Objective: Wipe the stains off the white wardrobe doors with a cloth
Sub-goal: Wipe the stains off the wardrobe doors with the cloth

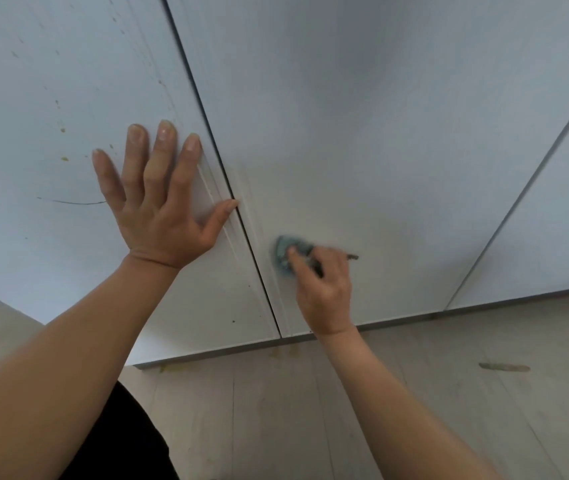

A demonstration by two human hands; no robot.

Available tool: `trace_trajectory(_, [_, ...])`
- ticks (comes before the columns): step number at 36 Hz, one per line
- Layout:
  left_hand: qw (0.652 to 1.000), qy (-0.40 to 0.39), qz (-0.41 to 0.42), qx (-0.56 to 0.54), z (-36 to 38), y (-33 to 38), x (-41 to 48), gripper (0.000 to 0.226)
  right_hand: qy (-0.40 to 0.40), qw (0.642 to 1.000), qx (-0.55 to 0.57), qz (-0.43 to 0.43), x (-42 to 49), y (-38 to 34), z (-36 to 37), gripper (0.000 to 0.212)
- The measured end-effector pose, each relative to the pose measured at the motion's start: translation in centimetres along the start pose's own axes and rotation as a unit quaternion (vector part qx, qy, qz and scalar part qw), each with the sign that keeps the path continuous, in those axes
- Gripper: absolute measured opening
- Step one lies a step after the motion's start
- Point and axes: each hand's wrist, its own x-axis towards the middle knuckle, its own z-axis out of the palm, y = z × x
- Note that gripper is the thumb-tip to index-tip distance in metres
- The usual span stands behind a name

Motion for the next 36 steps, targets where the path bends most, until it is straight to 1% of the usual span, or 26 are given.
trace_trajectory(1, [1.000, -0.001, -0.001, -0.001, 0.0, 0.0, -0.1, 0.095, -0.036, 0.999, -0.010, -0.033, -1.0, 0.2, 0.1, 0.029])
trace_trajectory(3, [1.000, 0.001, -0.001, -0.001, 0.0, 0.0, 0.0, 0.094, -0.064, 0.996, -0.012, -0.058, -1.5, 0.3, -0.1, 0.031])
trace_trajectory(5, [1.000, 0.001, -0.001, -0.002, 0.0, 0.1, 0.0, 0.093, -0.053, 0.998, -0.003, -0.043, -0.8, -0.3, -0.2, 0.034])
trace_trajectory(8, [1.000, 0.001, -0.002, 0.002, 0.0, 0.1, -0.1, 0.092, -0.019, 0.999, 0.007, -0.028, 1.4, -2.3, 0.1, 0.029])
trace_trajectory(11, [1.000, -0.002, -0.002, 0.005, -0.1, 0.1, 0.1, 0.093, -0.005, 0.999, 0.005, -0.049, 2.0, -2.8, 0.7, 0.028])
trace_trajectory(12, [1.000, -0.004, -0.004, 0.005, -0.1, 0.1, 0.1, 0.093, -0.012, 0.998, 0.001, -0.061, 1.3, -2.3, 1.0, 0.027])
trace_trajectory(14, [1.000, -0.007, -0.005, 0.004, -0.3, 0.1, 0.2, 0.094, -0.042, 0.995, -0.015, -0.084, -1.2, -0.3, 1.6, 0.023])
trace_trajectory(15, [1.000, -0.010, -0.001, 0.001, -0.3, 0.1, 0.2, 0.094, -0.066, 0.993, -0.021, -0.091, -2.7, 0.6, 1.8, 0.024])
trace_trajectory(17, [1.000, -0.021, -0.003, -0.013, -0.6, 0.1, 0.1, 0.095, -0.118, 0.990, -0.023, -0.080, -5.9, 2.0, 1.7, 0.030])
trace_trajectory(19, [0.999, -0.031, -0.017, -0.024, -1.0, 0.0, -0.5, 0.100, -0.136, 0.990, -0.013, -0.025, -7.7, 2.5, 0.9, 0.030])
trace_trajectory(20, [0.999, -0.034, -0.022, -0.027, -1.1, -0.1, -0.8, 0.103, -0.121, 0.992, -0.009, 0.020, -8.1, 2.7, 0.4, 0.028])
trace_trajectory(22, [0.999, -0.043, -0.020, -0.023, -1.2, -0.4, -1.4, 0.108, -0.043, 0.988, -0.009, 0.146, -8.5, 3.8, -0.7, 0.027])
trace_trajectory(23, [0.999, -0.045, -0.015, -0.017, -1.2, -0.6, -1.6, 0.109, 0.013, 0.975, -0.002, 0.222, -8.2, 4.2, -1.4, 0.030])
trace_trajectory(24, [0.999, -0.045, -0.013, -0.011, -1.1, -0.6, -1.8, 0.109, 0.072, 0.950, 0.009, 0.304, -7.9, 5.0, -2.1, 0.035])
trace_trajectory(25, [0.999, -0.042, -0.014, -0.007, -1.0, -0.5, -1.9, 0.108, 0.128, 0.915, 0.021, 0.381, -7.4, 6.0, -3.0, 0.040])
trace_trajectory(26, [0.999, -0.038, -0.019, -0.005, -0.8, -0.3, -2.0, 0.107, 0.175, 0.879, 0.032, 0.442, -6.9, 7.2, -3.8, 0.042])
trace_trajectory(27, [0.999, -0.035, -0.024, -0.005, -0.7, -0.1, -2.0, 0.105, 0.208, 0.849, 0.038, 0.485, -6.4, 8.6, -4.7, 0.044])
trace_trajectory(29, [0.999, -0.036, -0.038, -0.011, -0.5, 0.4, -2.0, 0.103, 0.240, 0.815, 0.035, 0.526, -6.0, 11.6, -6.3, 0.045])
trace_trajectory(31, [0.998, -0.043, -0.052, -0.019, -0.6, 0.5, -2.1, 0.102, 0.247, 0.802, 0.023, 0.544, -6.0, 14.6, -7.4, 0.048])
trace_trajectory(33, [0.997, -0.042, -0.056, -0.022, -0.7, 0.5, -2.2, 0.100, 0.232, 0.805, 0.011, 0.546, -6.2, 16.8, -8.1, 0.049])
trace_trajectory(36, [0.997, -0.039, -0.057, -0.023, -0.6, 0.6, -2.1, 0.098, 0.198, 0.821, 0.000, 0.536, -6.4, 18.4, -8.8, 0.048])
